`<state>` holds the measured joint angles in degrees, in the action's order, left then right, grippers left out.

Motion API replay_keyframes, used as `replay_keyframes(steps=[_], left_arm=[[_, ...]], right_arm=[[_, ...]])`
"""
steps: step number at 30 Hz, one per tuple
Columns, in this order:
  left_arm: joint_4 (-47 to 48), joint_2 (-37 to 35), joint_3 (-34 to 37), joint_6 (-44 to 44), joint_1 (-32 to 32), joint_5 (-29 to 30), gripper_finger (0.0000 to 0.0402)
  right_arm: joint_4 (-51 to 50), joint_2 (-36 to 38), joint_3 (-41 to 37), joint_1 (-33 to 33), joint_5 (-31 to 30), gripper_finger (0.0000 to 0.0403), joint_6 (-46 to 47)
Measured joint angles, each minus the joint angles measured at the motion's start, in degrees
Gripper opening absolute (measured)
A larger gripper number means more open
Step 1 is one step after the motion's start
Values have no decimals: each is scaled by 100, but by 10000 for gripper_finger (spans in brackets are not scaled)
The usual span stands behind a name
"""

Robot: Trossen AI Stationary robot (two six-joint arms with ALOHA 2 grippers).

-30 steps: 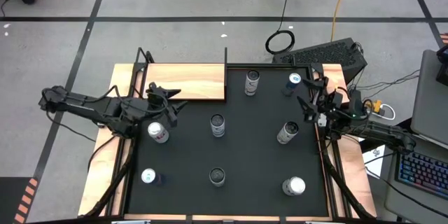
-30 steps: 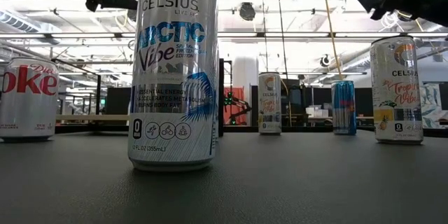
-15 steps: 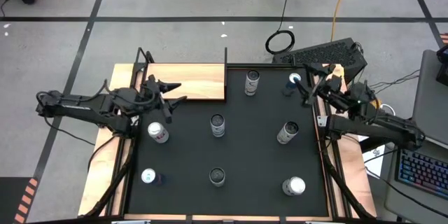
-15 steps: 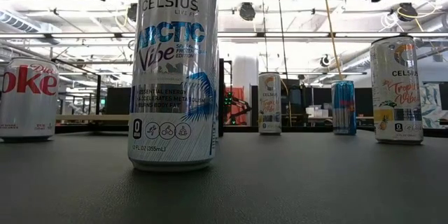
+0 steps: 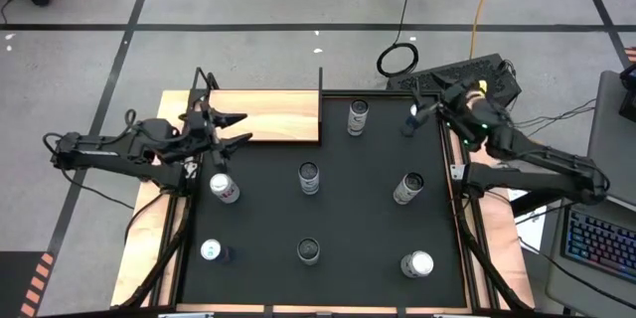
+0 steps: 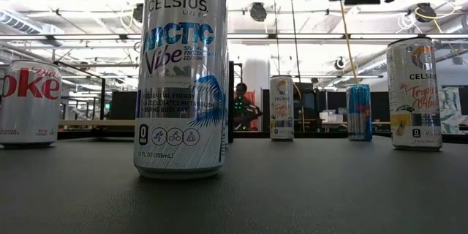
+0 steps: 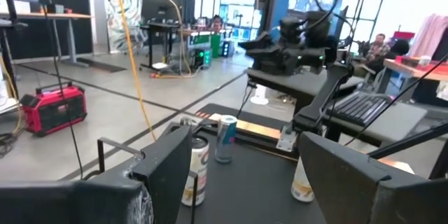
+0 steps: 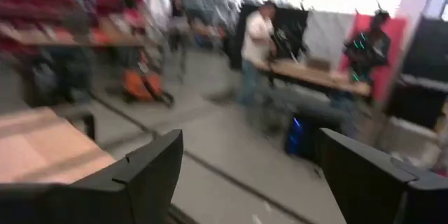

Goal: Place canned beverage on shelf
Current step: Put the top blue soda can on the shelf

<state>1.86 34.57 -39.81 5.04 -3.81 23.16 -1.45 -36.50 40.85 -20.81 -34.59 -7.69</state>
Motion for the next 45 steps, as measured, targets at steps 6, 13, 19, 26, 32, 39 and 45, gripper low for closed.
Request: replay_keyframes(steps=[6,13,19,26,32,39,45], left_arm=[[209,-22,0,15,0,-68,267],[363,-20,0,20,0,-68,267],[361,-20,0,22,0,-68,267],[394,-20,0,22,0,-68,267],[530,-20,0,22,0,-66,267],[527,-15,0,34,0,-67,267],[525,-9,0,57,0,-66,267]], right_arm=[[-1350,-584,562,-429,11,310,835],[-2758,-1026,1055,-1109,253,310,1629],[-3284,-1329,1145,-1698,1188,310,2230],[-3601,-1826,1145,-2034,1390,310,2504],[-3972,-2189,1145,-2053,1395,310,2622],[-4280,-2550,1145,-2053,1692,310,2657],[-4263,-2801,1142,-2088,1654,310,2656]])
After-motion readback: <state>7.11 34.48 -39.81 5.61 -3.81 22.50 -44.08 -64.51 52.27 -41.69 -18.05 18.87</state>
